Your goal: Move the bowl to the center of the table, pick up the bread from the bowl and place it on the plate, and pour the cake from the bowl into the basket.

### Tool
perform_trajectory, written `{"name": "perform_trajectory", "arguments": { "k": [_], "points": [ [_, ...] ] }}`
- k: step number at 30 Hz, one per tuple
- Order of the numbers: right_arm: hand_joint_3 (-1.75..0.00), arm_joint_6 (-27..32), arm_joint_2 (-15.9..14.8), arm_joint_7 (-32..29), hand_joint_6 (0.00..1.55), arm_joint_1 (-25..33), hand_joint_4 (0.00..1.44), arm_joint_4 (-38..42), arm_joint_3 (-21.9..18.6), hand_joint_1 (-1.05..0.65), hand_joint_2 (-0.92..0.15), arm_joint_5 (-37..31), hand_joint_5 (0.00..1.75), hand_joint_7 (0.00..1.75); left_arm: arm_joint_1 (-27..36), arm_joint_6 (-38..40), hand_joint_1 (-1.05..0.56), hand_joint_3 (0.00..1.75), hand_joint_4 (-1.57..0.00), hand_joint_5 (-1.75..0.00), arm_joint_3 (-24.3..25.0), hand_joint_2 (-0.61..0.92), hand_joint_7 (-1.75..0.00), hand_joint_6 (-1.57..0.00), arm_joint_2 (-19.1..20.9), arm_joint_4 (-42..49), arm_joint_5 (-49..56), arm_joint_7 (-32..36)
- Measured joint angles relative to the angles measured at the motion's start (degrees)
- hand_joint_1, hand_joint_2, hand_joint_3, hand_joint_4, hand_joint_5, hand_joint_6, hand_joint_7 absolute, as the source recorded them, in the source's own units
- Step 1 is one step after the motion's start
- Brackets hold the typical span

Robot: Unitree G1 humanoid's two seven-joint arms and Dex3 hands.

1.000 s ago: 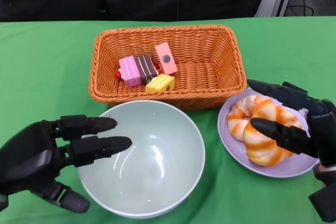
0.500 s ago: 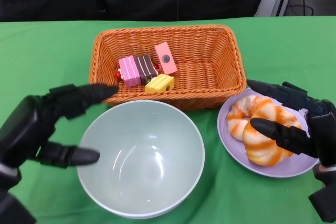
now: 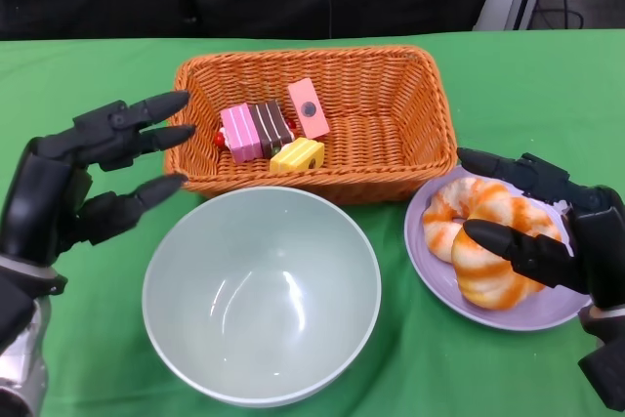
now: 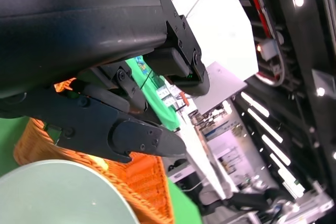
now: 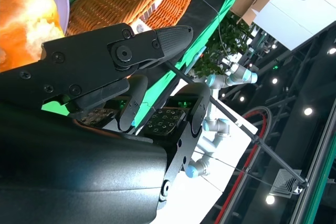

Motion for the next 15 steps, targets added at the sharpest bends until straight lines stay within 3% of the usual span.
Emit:
{"name": "perform_trajectory", "arguments": {
  "k": [3, 9, 15],
  "points": [
    [-0.07, 0.01, 0.13, 2.16, 0.76, 0.05, 0.81, -0.05, -0.01, -0.52, -0.92, 1.45, 0.47, 0.0, 0.0, 1.81, -0.3, 0.15, -1.0, -0.18, 3.61, 0.92, -0.07, -0.82, -1.45, 0.01, -1.28, -3.96],
    [-0.04, -0.03, 1.18, 6.19, 0.81, 0.36, 0.83, -0.08, -0.38, -0.26, -0.92, 6.42, 0.49, 0.02, 0.11, 5.02, -0.21, 0.1, -1.04, -0.19, 9.73, 0.92, -0.09, -0.96, -4.73, 0.47, -2.22, -8.89],
    [-0.2, 0.69, 2.52, 10.68, 0.85, 1.11, 0.83, -1.13, -1.14, -0.15, -0.91, 12.14, 0.62, 0.03, 0.81, 6.24, -0.11, 0.25, -1.13, -0.26, 14.17, 0.92, -0.12, -1.13, -7.14, 2.67, -1.1, -9.15]
  ]
}}
